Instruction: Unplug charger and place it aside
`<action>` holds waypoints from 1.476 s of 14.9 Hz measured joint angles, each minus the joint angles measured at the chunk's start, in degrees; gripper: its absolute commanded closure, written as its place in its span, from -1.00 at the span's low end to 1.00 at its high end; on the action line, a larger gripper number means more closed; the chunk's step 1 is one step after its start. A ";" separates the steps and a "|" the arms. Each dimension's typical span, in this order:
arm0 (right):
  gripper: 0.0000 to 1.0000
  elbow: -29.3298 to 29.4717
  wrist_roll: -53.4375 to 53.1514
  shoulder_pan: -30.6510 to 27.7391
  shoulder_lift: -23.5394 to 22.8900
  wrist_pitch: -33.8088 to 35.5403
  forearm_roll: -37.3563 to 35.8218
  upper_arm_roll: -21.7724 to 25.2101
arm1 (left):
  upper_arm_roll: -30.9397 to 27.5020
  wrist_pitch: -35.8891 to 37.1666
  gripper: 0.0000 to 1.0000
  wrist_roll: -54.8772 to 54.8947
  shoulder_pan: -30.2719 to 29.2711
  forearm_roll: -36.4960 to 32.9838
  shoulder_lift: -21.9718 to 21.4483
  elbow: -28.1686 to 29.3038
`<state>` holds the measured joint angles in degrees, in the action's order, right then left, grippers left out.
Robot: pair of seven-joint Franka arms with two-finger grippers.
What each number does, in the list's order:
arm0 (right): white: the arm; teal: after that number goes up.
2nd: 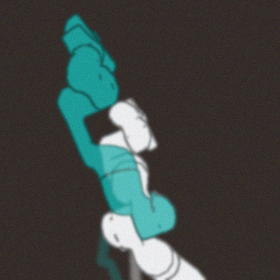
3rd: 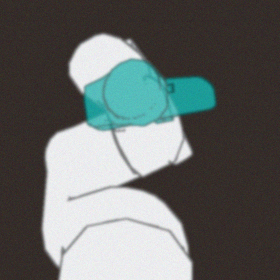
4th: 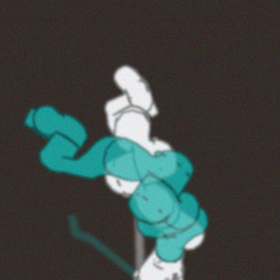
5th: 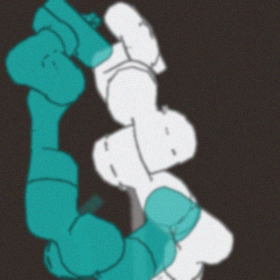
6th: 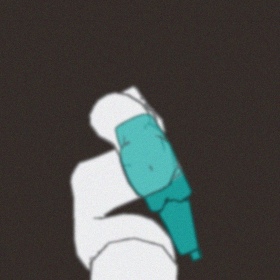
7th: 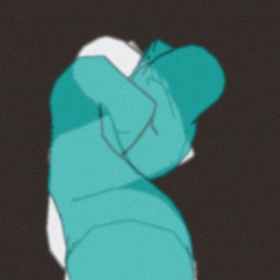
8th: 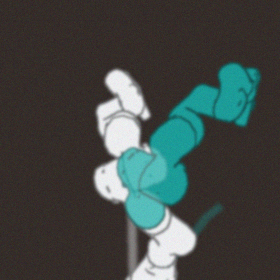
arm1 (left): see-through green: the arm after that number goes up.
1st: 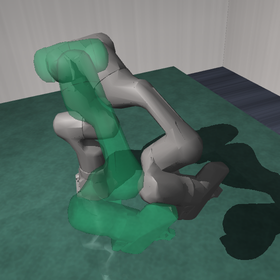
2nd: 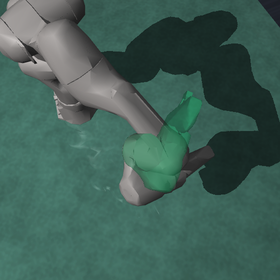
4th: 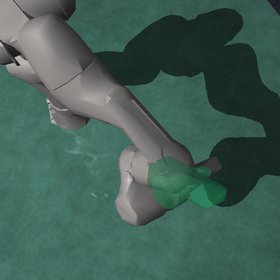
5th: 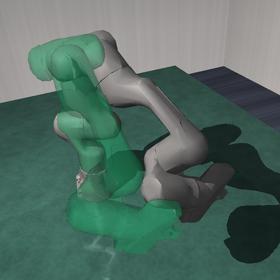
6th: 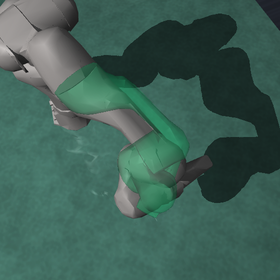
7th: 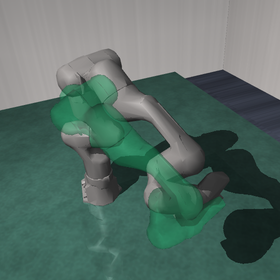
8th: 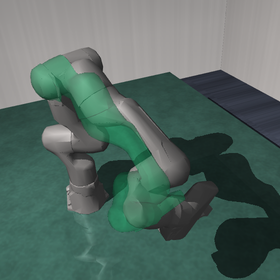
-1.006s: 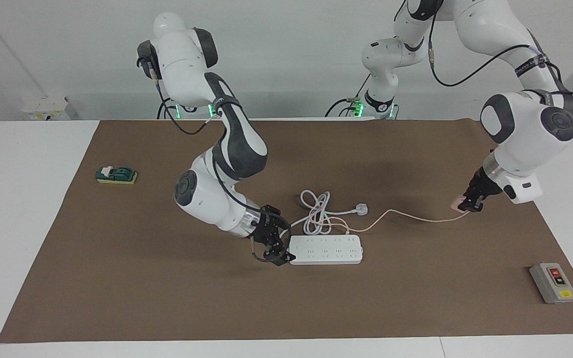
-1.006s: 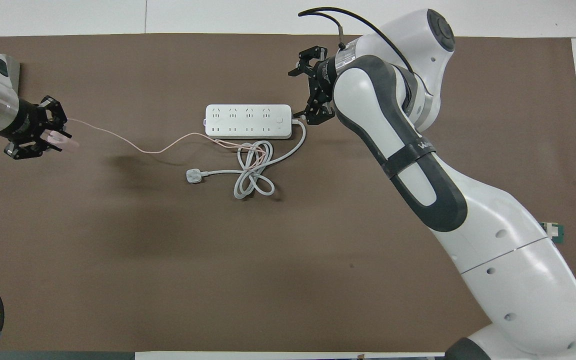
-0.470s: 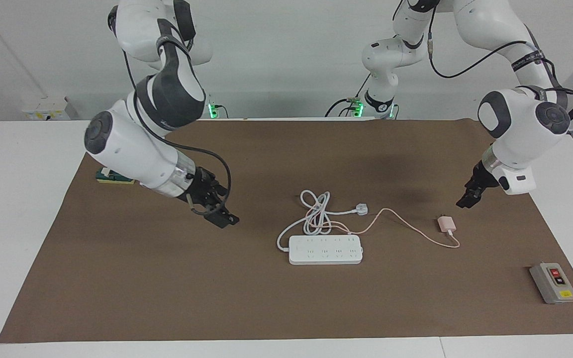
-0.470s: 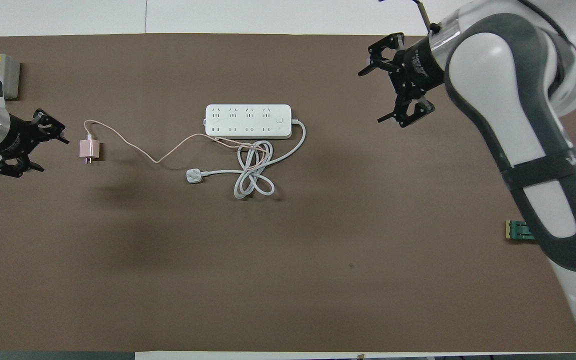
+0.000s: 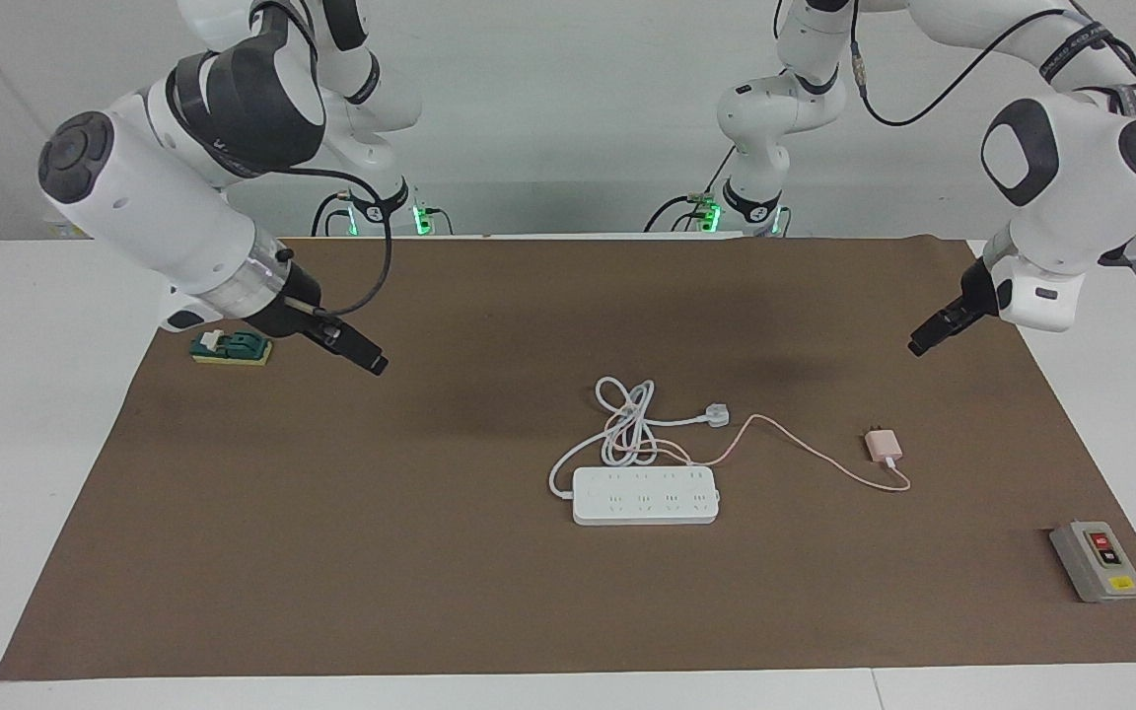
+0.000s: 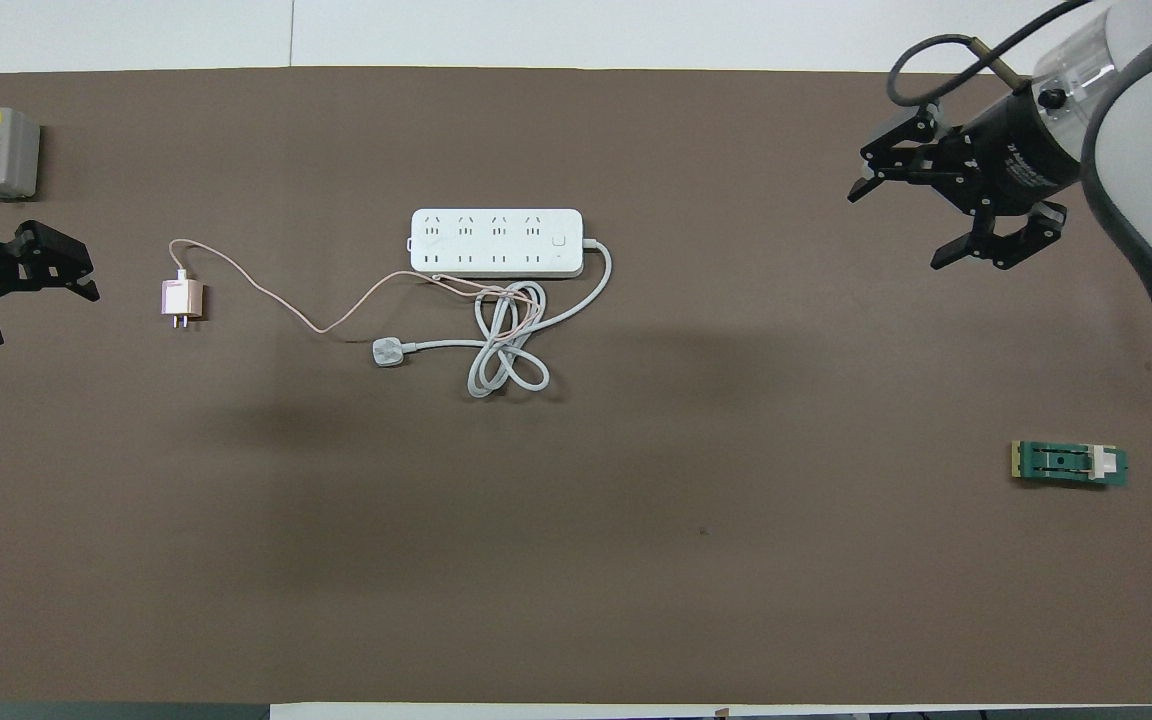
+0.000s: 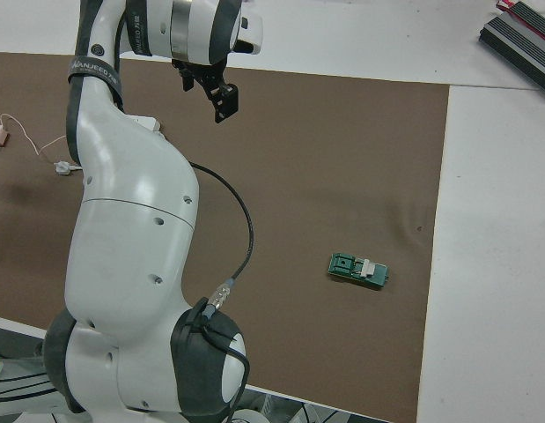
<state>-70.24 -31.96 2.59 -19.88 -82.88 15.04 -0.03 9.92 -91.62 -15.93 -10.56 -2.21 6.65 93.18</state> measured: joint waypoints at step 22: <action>-1.00 -21.65 32.94 -3.29 21.15 -4.84 -15.86 -1.20 | 0.03 8.15 -1.00 16.82 8.49 0.93 -5.49 -2.93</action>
<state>-91.88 0.99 -0.71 1.27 -87.72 -0.83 -1.23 9.95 -83.47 0.89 -2.08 -1.28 1.16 90.25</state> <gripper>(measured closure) 0.000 0.000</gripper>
